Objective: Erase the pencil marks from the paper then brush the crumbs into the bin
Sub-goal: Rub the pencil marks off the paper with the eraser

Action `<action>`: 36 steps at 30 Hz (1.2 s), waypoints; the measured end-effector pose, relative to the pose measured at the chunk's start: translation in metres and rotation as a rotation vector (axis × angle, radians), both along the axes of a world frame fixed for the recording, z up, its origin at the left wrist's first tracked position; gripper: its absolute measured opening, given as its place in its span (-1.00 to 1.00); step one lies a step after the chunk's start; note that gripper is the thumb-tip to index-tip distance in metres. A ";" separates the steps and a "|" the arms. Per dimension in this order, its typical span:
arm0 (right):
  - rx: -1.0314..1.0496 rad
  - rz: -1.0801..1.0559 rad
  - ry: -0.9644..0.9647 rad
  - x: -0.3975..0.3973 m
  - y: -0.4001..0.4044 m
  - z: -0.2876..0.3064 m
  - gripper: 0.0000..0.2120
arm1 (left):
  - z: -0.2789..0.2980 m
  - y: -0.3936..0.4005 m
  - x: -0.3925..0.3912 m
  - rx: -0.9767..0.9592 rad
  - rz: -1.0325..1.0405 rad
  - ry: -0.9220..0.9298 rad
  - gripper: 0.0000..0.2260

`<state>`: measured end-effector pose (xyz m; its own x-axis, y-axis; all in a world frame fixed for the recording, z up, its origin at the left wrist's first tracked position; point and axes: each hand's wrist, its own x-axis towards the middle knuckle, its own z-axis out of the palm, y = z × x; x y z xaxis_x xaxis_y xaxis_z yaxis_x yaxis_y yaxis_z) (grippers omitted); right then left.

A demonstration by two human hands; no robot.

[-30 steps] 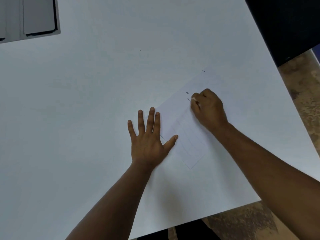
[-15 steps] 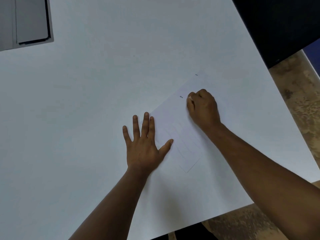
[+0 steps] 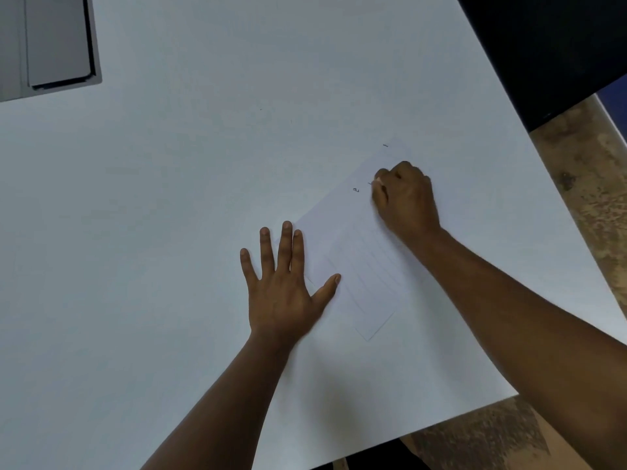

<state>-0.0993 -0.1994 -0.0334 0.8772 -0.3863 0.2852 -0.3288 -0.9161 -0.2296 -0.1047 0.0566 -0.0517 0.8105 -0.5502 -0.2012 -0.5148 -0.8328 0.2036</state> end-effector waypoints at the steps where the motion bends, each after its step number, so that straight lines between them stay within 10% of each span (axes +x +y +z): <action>1: 0.033 -0.012 -0.016 0.001 -0.001 0.002 -0.84 | 0.000 0.000 0.000 -0.003 0.001 0.001 -0.14; 12: 0.217 0.482 0.082 -0.041 0.099 -0.006 -0.83 | -0.006 0.004 0.001 0.008 -0.035 -0.037 -0.16; 18: 0.001 0.116 0.042 -0.028 0.035 -0.004 -0.86 | -0.003 0.001 0.000 -0.012 -0.002 -0.015 -0.15; 27: 0.861 -0.304 -0.160 -0.046 0.040 0.019 -0.89 | -0.002 0.002 0.000 -0.026 0.004 -0.012 -0.19; 36: 1.102 -0.177 -0.025 -0.062 0.051 0.014 -0.87 | -0.002 0.011 0.002 -0.198 0.016 -0.006 -0.31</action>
<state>-0.1617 -0.1483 -0.0197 0.7834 -0.5579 -0.2739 -0.4188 -0.1483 -0.8959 -0.1025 0.0672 -0.0533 0.8201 -0.5657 -0.0856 -0.5036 -0.7847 0.3614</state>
